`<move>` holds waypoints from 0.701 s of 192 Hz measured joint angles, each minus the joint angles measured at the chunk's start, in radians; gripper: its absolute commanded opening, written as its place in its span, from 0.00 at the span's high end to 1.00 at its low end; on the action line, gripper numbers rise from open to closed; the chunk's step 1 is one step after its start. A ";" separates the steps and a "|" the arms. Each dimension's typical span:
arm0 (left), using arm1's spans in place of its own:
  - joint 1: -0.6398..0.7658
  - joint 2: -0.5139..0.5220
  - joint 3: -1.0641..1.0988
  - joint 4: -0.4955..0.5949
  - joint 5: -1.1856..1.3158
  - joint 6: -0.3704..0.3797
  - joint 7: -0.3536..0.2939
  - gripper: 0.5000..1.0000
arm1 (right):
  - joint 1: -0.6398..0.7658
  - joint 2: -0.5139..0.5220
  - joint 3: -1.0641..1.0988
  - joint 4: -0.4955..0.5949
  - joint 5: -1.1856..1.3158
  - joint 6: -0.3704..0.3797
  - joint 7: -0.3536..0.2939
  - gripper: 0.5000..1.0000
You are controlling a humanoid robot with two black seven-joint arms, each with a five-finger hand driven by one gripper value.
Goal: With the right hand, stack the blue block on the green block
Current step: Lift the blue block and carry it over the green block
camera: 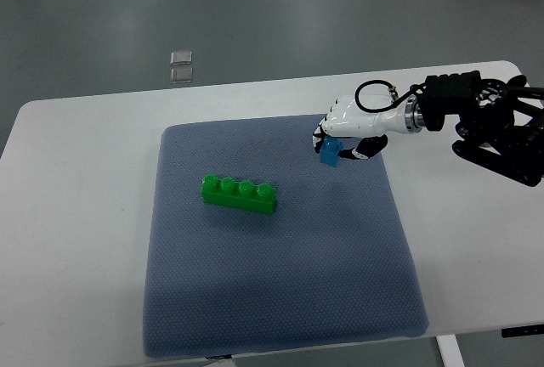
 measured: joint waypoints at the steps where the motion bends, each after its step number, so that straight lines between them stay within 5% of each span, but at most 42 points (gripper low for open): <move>1: 0.000 0.000 0.000 0.000 0.000 0.000 0.000 0.00 | 0.002 0.001 0.000 0.001 0.000 0.000 0.000 0.90; 135: 0.000 0.000 0.000 0.000 0.000 0.000 0.000 0.00 | 0.090 0.201 -0.007 0.049 0.008 0.033 0.001 0.89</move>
